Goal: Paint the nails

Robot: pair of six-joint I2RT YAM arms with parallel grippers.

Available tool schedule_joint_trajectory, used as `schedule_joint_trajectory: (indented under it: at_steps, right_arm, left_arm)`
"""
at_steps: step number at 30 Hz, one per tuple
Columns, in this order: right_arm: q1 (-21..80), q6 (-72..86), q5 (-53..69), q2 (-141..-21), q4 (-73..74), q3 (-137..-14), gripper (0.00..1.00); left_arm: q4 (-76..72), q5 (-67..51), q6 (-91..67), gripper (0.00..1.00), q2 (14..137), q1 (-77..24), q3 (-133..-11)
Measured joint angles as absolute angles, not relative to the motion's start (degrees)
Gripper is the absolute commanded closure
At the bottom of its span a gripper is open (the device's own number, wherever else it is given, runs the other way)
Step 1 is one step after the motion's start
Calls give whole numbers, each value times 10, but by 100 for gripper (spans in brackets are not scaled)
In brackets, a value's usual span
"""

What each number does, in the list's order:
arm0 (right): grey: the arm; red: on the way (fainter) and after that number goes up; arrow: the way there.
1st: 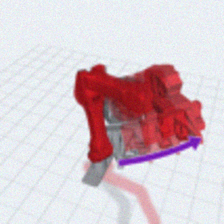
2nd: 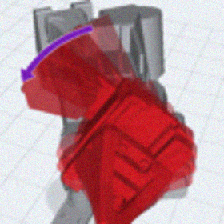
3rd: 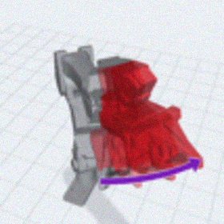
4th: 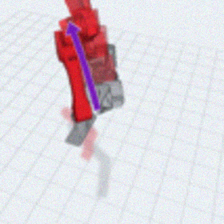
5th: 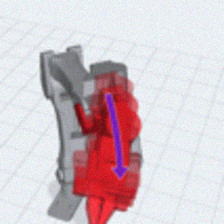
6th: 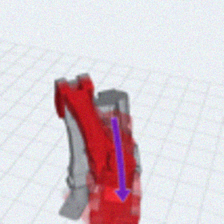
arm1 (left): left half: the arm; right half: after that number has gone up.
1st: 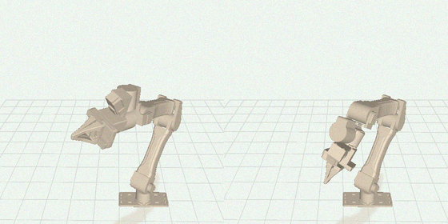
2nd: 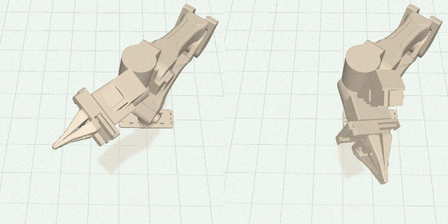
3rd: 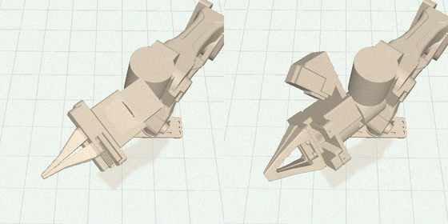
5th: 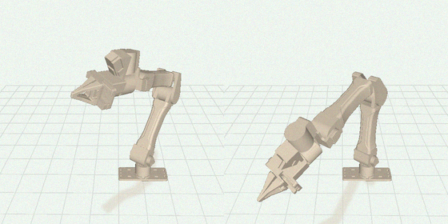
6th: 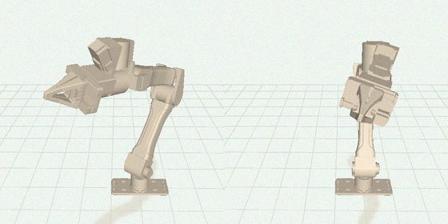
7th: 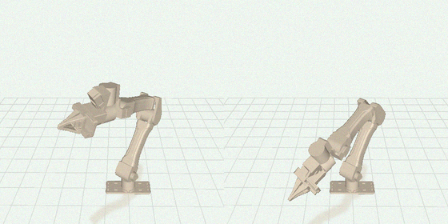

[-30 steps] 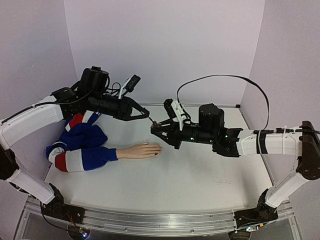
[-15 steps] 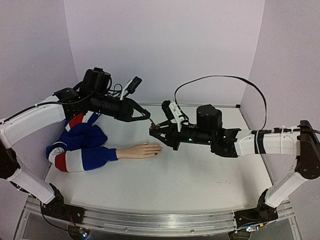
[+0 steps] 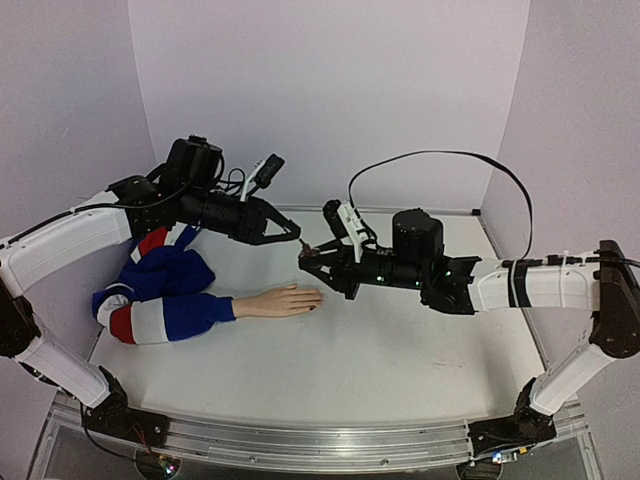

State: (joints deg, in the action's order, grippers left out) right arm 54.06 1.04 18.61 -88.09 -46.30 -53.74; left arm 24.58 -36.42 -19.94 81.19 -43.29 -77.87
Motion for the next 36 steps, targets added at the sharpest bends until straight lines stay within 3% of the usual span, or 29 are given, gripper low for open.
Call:
schedule_joint_trajectory:
  at_steps: [14, 21, 31, 36]
  right_arm:
    - [542, 1, 188, -895, -450, -555, 100]
    - [544, -20, 178, -906, -425, -568, 100]
    - [602, -101, -43, -960, -498, -580, 100]
    - [605, -114, -76, -1002, -528, -608, 100]
  left_arm:
    - [272, -356, -178, 100, 827, -445, -781]
    - [321, -294, -148, 100, 839, -467, -804]
    - [378, -165, -153, 100, 845, -484, -833]
    - [381, -119, -170, 100, 847, -482, -833]
